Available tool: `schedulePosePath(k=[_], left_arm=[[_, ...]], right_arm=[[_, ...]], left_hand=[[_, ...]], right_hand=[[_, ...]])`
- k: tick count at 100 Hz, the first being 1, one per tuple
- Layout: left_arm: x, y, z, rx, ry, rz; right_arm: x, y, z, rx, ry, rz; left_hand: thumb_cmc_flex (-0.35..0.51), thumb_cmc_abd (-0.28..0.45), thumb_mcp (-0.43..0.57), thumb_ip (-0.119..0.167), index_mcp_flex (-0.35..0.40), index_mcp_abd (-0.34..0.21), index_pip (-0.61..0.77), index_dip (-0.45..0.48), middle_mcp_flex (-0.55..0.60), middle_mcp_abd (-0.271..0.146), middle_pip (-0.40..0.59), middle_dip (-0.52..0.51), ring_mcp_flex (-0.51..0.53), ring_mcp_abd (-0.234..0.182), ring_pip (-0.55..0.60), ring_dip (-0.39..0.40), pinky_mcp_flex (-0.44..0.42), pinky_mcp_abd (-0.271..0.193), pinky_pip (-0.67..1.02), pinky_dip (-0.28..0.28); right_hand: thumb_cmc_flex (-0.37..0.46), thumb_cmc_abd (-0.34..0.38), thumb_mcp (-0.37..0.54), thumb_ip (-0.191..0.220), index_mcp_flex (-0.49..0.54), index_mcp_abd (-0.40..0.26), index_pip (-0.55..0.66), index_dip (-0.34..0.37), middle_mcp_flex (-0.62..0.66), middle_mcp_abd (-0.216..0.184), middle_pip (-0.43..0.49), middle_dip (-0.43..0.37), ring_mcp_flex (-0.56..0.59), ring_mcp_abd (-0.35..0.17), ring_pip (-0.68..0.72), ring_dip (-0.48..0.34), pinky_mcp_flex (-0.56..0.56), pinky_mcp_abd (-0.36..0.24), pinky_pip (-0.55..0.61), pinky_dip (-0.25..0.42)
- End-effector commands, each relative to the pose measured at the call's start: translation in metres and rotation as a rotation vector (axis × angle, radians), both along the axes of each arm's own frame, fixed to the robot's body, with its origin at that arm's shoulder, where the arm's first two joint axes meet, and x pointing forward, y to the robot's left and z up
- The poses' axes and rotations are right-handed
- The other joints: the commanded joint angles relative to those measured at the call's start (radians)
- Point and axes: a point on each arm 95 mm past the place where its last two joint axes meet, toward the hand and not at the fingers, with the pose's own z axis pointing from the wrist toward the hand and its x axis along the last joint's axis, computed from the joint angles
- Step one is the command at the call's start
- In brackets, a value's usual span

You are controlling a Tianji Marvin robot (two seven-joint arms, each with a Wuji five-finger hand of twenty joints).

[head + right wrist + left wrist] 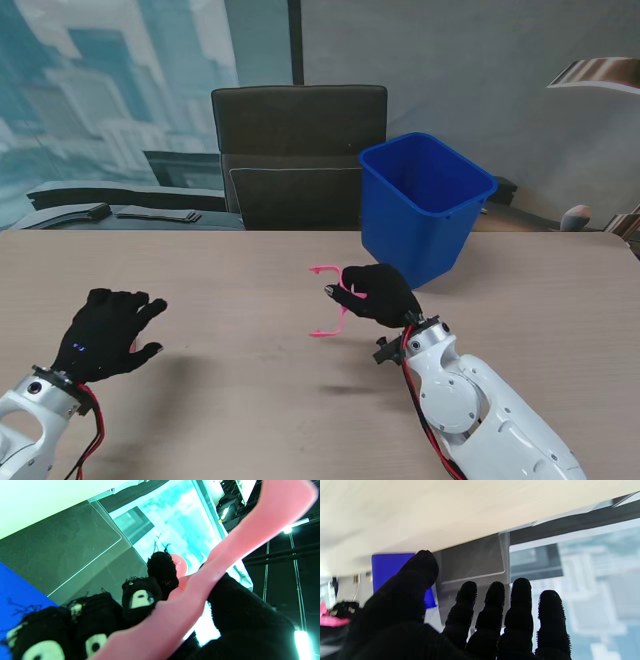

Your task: Replace a lint-roller refill

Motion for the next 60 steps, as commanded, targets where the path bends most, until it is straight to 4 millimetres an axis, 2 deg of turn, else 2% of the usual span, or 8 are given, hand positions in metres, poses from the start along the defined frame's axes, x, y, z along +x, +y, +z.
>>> schedulePosePath(k=[1,18,32,44,49,60], left_arm=[[-0.007,0.015,-0.013,0.031,0.067,0.027],[-0.019,0.039,-0.024,0.136,0.090,0.136],[-0.022,0.051,-0.034,0.176,0.094,0.203],[-0.021,0.060,-0.041,0.187,0.117,0.242],[-0.018,0.064,-0.044,0.176,0.127,0.257],[-0.010,0.070,-0.050,0.176,0.108,0.298]], right_arm=[[-0.001,0.004,-0.001,-0.005,0.008,0.021],[0.000,0.006,-0.002,-0.008,0.019,0.034],[0.000,0.007,-0.003,-0.008,0.025,0.042],[0.001,0.009,-0.004,-0.006,0.031,0.048],[0.001,0.009,-0.004,-0.006,0.033,0.050],[0.001,0.010,-0.005,-0.006,0.036,0.054]], left_hand=[[-0.012,-0.044,0.029,-0.027,-0.023,0.007,-0.032,0.015,-0.059,0.013,-0.030,-0.042,-0.049,0.003,-0.036,-0.026,-0.027,-0.011,-0.033,-0.007],[-0.009,-0.057,0.030,-0.030,-0.036,-0.015,-0.053,0.019,-0.077,0.005,-0.047,-0.045,-0.073,0.000,-0.058,-0.029,-0.037,-0.013,-0.062,0.003],[-0.031,-0.052,0.022,-0.035,-0.037,-0.006,-0.059,0.024,-0.085,0.020,-0.052,-0.043,-0.083,0.005,-0.063,-0.025,-0.043,-0.015,-0.072,0.014],[-0.051,-0.046,0.006,-0.041,-0.038,0.000,-0.069,0.025,-0.087,0.025,-0.052,-0.040,-0.082,0.006,-0.058,-0.018,-0.041,-0.017,-0.072,0.029],[-0.060,-0.033,-0.013,-0.046,-0.035,0.006,-0.076,0.029,-0.091,0.029,-0.051,-0.034,-0.097,0.027,-0.053,-0.006,-0.048,-0.017,-0.074,0.049],[-0.070,-0.019,-0.034,-0.046,-0.027,0.018,-0.078,0.031,-0.105,0.041,-0.056,-0.033,-0.131,0.024,-0.068,-0.008,-0.065,-0.019,-0.088,0.056]], right_hand=[[0.128,-0.026,0.195,0.050,-0.009,-0.042,-0.006,-0.015,0.062,-0.108,0.141,0.044,0.013,-0.671,0.141,0.026,0.036,-0.781,0.221,0.005],[0.127,-0.025,0.196,0.045,-0.009,-0.043,-0.003,-0.023,0.062,-0.108,0.141,0.044,0.014,-0.673,0.140,0.025,0.036,-0.781,0.221,0.004],[0.127,-0.024,0.197,0.043,-0.010,-0.043,-0.002,-0.026,0.062,-0.108,0.141,0.044,0.014,-0.674,0.139,0.024,0.036,-0.782,0.221,0.003],[0.127,-0.025,0.197,0.042,-0.010,-0.043,0.000,-0.029,0.062,-0.108,0.141,0.044,0.014,-0.674,0.139,0.024,0.036,-0.782,0.221,0.002],[0.128,-0.025,0.198,0.041,-0.010,-0.043,0.000,-0.030,0.062,-0.109,0.141,0.044,0.014,-0.675,0.139,0.024,0.036,-0.782,0.221,0.002],[0.127,-0.025,0.198,0.040,-0.011,-0.043,0.001,-0.032,0.062,-0.108,0.141,0.044,0.014,-0.675,0.139,0.023,0.036,-0.782,0.221,0.002]])
